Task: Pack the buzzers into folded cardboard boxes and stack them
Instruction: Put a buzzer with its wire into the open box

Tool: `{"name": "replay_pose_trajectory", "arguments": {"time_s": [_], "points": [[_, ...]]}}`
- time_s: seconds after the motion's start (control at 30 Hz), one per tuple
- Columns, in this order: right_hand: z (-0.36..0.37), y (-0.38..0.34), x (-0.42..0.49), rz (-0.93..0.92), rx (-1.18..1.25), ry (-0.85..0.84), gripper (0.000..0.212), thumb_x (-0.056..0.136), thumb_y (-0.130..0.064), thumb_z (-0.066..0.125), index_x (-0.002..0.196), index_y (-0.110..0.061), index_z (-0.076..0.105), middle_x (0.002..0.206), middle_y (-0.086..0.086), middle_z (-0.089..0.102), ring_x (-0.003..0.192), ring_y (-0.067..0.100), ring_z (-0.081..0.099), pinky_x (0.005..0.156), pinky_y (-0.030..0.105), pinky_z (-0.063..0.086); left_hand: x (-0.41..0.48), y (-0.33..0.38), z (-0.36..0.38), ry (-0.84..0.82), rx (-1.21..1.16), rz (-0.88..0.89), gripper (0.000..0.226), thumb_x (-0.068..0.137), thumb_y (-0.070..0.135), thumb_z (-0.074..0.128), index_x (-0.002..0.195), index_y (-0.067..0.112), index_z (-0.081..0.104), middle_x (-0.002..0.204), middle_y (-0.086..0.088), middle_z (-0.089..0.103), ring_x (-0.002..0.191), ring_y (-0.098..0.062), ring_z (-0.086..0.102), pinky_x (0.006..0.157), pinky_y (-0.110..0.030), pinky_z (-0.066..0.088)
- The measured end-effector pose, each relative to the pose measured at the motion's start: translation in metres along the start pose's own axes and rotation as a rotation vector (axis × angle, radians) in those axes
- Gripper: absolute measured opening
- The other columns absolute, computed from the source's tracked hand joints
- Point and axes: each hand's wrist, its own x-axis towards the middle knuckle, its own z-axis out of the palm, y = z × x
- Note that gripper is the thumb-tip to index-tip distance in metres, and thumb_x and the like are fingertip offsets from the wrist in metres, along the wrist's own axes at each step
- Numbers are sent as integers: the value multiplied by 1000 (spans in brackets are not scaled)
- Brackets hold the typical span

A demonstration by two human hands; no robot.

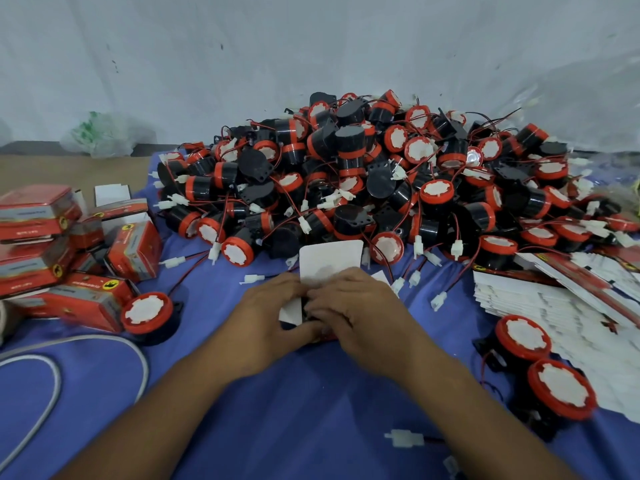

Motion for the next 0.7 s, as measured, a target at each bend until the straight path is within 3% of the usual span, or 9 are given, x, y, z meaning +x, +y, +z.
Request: {"name": "replay_pose_trajectory", "arguments": {"time_s": [0.07,0.13,0.2,0.3,0.4,0.5,0.53,0.6,0.7], "points": [[-4,5,-4,92,79,-52,12,89,-1,67,86,-3,78,97,7,77,96,23,68,103,15,41,0,1,1,5,19,-4,44,80,48,75,113,21,68,108,7,65,97,0,58,82,-14,45],[-5,8,-9,137,117,-106,19,98,-17,61,99,-6,77,120,5,69,114,17,59,106,19,40,0,0,2,40,18,-16,44,78,34,83,116,26,63,114,10,61,103,1,56,86,-15,44],[-1,6,-12,193,95,-189,33,101,-39,55,103,-14,77,137,0,50,129,15,42,108,26,36,0,-1,1,93,-52,-119,66,72,20,88,121,37,48,122,14,56,110,-2,56,88,-20,46],[1,5,-12,264,31,-215,46,99,-54,46,103,-20,77,134,-4,40,129,14,30,108,27,30,1,-2,1,144,-146,-177,70,70,13,88,117,36,43,123,14,55,111,-7,58,86,-30,51],[-4,6,-11,252,24,-246,38,102,-44,50,105,-15,73,125,-1,51,121,18,39,111,33,31,1,1,4,209,-170,-154,62,70,17,89,114,26,47,115,12,58,108,-7,59,87,-26,50],[-7,5,-10,213,17,-264,31,104,-31,50,122,-11,66,132,2,57,128,18,44,122,33,15,2,2,8,254,-153,-157,64,70,20,89,117,28,46,117,11,58,109,-7,59,86,-24,48],[-6,3,-10,212,49,-268,33,104,-27,49,131,-11,59,138,2,54,131,17,43,122,32,16,2,2,10,273,-156,-171,68,69,19,89,120,28,45,120,10,57,111,-8,59,87,-26,50],[-5,-1,-9,234,119,-261,40,104,-20,48,143,-13,45,150,1,43,133,16,40,114,34,33,2,1,11,318,-149,-199,77,65,24,92,123,27,43,123,10,54,111,-6,58,85,-25,52],[-5,-2,-6,240,106,-194,34,97,-1,54,131,-3,54,149,9,42,135,25,44,104,42,46,2,5,14,316,-122,-188,82,59,34,93,123,31,41,121,11,52,107,-2,55,85,-25,52]]}}
